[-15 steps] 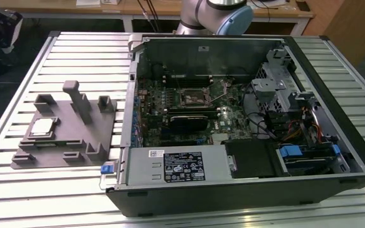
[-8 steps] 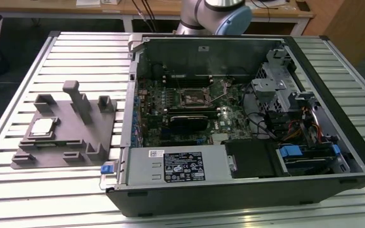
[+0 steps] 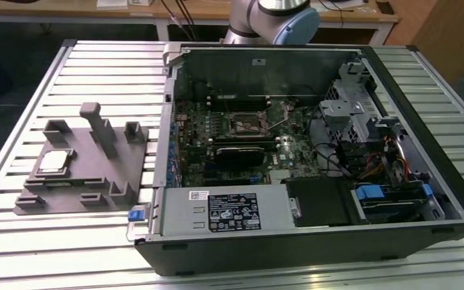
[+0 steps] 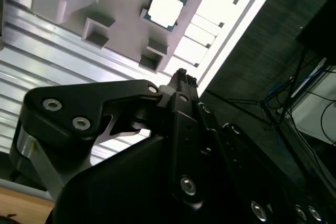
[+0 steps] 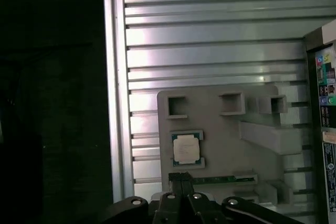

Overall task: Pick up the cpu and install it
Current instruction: 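Pick up the cpu and move it towards the insertion slot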

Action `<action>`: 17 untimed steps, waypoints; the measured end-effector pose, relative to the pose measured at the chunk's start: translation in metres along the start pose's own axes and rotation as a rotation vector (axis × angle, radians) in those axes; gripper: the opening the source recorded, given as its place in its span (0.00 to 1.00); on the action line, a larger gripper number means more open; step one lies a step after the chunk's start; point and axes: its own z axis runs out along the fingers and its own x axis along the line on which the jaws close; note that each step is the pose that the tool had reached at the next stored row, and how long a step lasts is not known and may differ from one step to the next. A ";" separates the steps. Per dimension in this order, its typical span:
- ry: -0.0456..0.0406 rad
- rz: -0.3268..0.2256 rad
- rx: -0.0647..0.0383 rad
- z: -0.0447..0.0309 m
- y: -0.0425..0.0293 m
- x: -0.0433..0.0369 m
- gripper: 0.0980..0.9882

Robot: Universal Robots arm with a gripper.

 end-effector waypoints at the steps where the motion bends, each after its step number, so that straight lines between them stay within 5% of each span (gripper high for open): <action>1: 0.0025 0.000 0.001 0.0011 -0.0001 0.0001 0.01; 5: 0.0090 0.000 0.001 0.0080 -0.0011 0.0003 0.01; 17: 0.0024 -0.008 0.000 0.0271 -0.0040 -0.0005 0.01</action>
